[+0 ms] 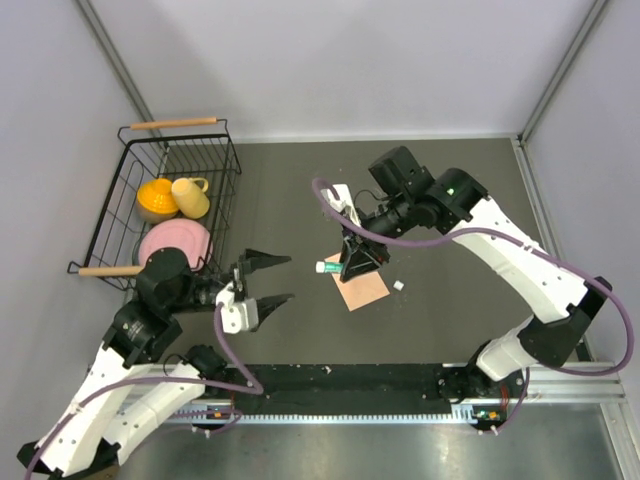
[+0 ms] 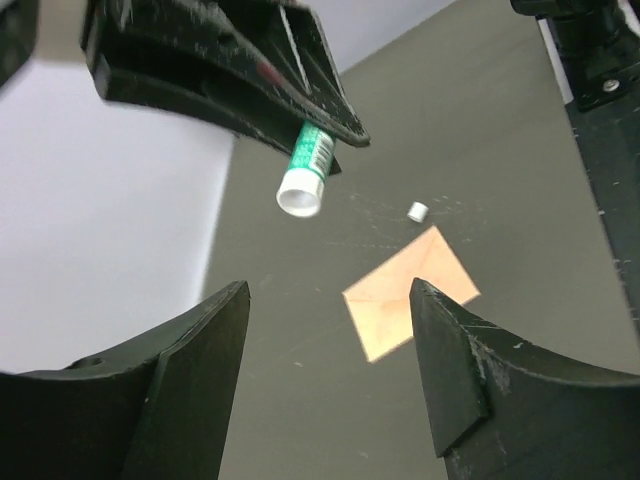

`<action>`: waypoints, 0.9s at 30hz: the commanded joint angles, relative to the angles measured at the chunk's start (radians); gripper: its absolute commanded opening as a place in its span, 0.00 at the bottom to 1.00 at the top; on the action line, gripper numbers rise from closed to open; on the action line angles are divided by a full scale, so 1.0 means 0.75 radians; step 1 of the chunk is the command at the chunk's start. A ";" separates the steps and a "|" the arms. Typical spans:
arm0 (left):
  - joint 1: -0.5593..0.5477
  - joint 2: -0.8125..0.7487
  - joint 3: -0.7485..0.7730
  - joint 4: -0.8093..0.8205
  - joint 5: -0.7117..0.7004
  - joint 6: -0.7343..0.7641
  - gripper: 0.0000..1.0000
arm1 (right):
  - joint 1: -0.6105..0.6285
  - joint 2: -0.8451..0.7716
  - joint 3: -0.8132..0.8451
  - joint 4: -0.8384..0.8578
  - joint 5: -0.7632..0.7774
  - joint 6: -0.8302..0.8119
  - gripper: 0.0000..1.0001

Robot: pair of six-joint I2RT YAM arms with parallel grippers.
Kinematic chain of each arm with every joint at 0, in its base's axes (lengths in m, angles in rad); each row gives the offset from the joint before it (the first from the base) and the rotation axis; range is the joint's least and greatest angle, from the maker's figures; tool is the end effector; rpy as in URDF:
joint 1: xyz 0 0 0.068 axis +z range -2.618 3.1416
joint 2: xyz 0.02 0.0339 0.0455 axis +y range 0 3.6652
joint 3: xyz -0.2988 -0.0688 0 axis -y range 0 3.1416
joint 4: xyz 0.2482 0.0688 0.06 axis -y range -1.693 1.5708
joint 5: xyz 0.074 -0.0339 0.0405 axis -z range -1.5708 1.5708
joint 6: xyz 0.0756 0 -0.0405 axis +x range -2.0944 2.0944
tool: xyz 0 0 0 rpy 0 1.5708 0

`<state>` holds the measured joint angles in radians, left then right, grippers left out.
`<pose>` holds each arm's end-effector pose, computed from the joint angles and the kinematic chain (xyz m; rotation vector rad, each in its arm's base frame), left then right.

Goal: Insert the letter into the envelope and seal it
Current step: Screw the solid glue.

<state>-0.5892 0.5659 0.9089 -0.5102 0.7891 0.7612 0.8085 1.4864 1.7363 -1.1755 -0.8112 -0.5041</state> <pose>0.0590 -0.1040 0.3925 1.4593 0.9091 -0.5550 0.1650 0.2521 0.4300 -1.7345 1.6884 1.1384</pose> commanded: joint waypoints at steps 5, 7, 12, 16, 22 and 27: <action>-0.169 -0.043 -0.062 0.063 -0.056 0.788 0.67 | -0.006 0.076 -0.006 0.017 -0.348 0.132 0.00; -0.208 -0.043 -0.089 0.063 -0.082 0.954 0.66 | -0.006 0.090 -0.012 0.017 -0.403 0.146 0.00; -0.249 0.006 -0.083 0.063 -0.093 1.108 0.62 | -0.002 0.115 -0.010 0.017 -0.462 0.161 0.00; -0.274 0.039 -0.081 0.063 -0.132 1.194 0.61 | 0.018 0.115 -0.030 0.017 -0.473 0.163 0.00; -0.296 0.047 -0.087 0.050 -0.085 1.263 0.48 | 0.041 0.117 -0.041 0.019 -0.465 0.163 0.00; -0.307 0.057 -0.077 0.022 -0.074 1.308 0.38 | 0.039 0.117 -0.028 0.017 -0.444 0.171 0.00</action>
<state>-0.8082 0.6003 0.8413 -0.4870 0.7017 1.6836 0.8310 1.5787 1.7016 -1.1790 -1.1210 -0.3801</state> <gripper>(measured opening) 0.381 0.187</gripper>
